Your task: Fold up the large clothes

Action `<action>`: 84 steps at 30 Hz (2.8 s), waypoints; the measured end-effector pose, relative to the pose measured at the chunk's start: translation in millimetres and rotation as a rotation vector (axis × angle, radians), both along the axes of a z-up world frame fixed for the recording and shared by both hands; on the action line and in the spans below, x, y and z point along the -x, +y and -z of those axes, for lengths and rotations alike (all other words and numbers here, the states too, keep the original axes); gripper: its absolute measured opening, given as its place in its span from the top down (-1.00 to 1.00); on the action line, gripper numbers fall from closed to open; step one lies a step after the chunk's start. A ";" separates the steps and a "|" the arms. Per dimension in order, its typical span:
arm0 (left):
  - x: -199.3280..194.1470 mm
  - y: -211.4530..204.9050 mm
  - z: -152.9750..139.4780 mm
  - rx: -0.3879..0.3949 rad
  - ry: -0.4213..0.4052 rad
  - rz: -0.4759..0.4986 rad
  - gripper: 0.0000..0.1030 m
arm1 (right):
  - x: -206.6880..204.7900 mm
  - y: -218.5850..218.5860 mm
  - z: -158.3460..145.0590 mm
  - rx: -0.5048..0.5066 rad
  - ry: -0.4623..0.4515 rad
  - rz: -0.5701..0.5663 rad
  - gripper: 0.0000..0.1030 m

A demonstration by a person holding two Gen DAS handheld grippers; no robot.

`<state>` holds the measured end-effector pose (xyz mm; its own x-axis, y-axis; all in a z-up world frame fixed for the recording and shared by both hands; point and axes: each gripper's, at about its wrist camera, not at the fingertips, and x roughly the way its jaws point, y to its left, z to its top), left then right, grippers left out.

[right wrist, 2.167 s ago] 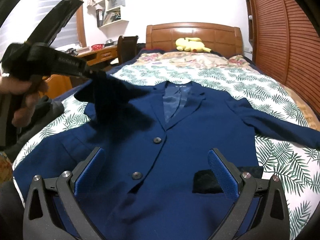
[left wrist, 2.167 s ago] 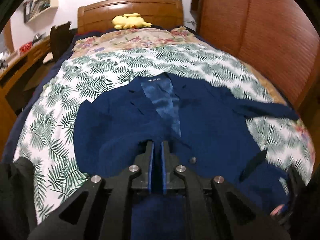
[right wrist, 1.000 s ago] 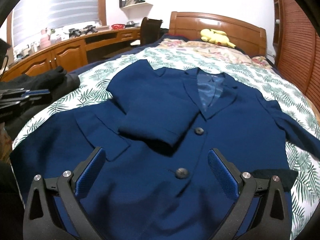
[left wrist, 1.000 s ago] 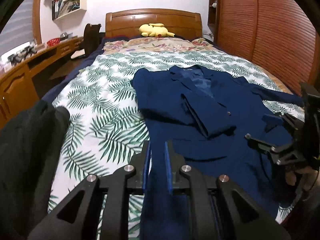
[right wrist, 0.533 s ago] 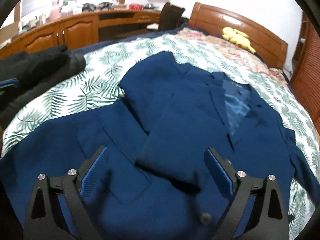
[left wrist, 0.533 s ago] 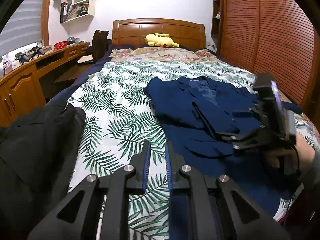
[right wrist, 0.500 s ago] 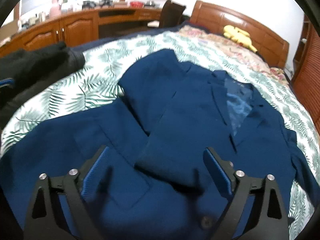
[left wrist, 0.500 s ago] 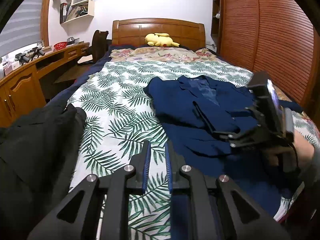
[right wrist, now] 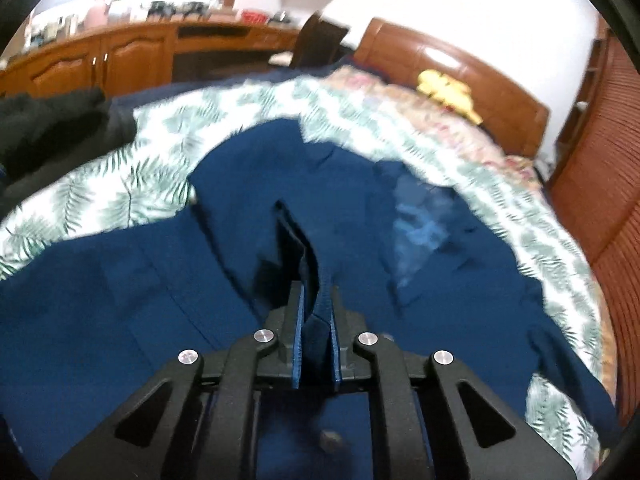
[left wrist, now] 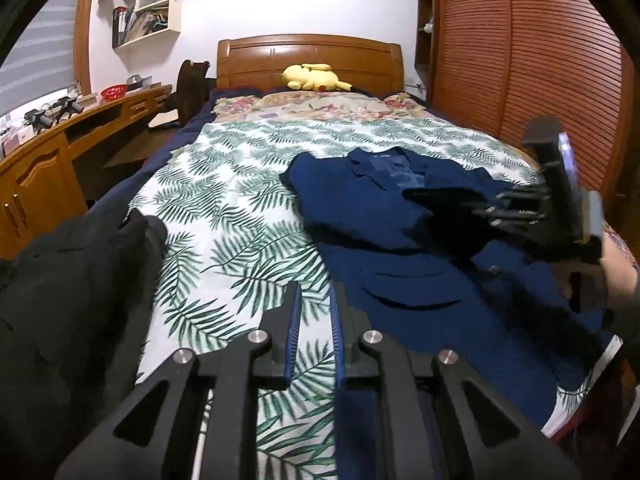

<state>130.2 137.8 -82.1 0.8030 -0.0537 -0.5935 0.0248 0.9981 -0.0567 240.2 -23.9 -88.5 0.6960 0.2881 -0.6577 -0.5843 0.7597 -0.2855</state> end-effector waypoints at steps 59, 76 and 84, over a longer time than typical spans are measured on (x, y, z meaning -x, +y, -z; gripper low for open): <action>-35.7 -81.6 -16.0 0.026 -0.041 0.127 0.78 | 19.6 -74.1 27.7 -0.135 0.254 0.139 0.82; -42.2 -97.0 -16.2 0.044 -0.038 0.151 0.78 | 38.6 -180.1 5.2 -0.114 0.166 0.390 0.48; -50.6 -109.8 -14.6 0.060 -0.027 0.165 0.78 | 43.3 -191.5 -2.4 -0.148 0.154 0.371 0.26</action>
<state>180.7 28.0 -67.5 0.7960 -0.2206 -0.5636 0.1904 0.9752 -0.1127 196.9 -215.4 -86.0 0.6671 0.1362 -0.7324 -0.2913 0.9526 -0.0882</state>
